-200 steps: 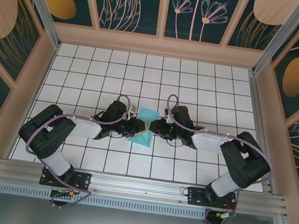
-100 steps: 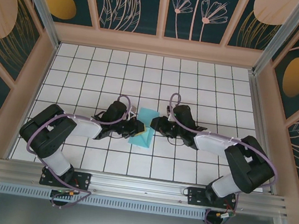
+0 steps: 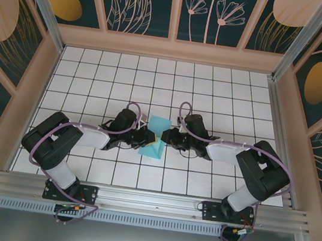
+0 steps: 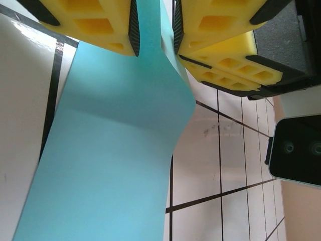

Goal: Fold a paper plane with a square sheet of paper (pick it up from the middle)
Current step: Fold the triangle a second time at the center of the table.

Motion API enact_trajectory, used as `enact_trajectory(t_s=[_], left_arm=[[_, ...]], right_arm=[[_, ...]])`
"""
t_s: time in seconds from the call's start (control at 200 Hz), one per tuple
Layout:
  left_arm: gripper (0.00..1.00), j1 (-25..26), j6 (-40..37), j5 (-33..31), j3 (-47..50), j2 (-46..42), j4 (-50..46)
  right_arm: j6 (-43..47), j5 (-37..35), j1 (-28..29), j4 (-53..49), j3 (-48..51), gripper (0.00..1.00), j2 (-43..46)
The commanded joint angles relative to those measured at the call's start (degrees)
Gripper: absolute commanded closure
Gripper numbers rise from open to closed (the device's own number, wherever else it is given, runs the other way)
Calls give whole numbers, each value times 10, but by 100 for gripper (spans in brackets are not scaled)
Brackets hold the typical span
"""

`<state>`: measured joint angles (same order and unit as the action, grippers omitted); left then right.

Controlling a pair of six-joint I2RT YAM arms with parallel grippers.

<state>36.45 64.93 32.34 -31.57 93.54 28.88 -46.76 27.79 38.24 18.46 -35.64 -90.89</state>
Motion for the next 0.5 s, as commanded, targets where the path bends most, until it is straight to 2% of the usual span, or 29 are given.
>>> enact_trajectory(t_s=[0.0,0.26,0.495], left_arm=[[90,3,-11,4,-3,7,3],[92,3,-14,1,-9,-5,-10],[91,3,-51,-22,-29,-39,-75]], right_arm=[[9,24,0,35,-12,76,-15],[6,13,0,30,-17,93,-31],[19,-29,-3,-19,-3,96,-17]])
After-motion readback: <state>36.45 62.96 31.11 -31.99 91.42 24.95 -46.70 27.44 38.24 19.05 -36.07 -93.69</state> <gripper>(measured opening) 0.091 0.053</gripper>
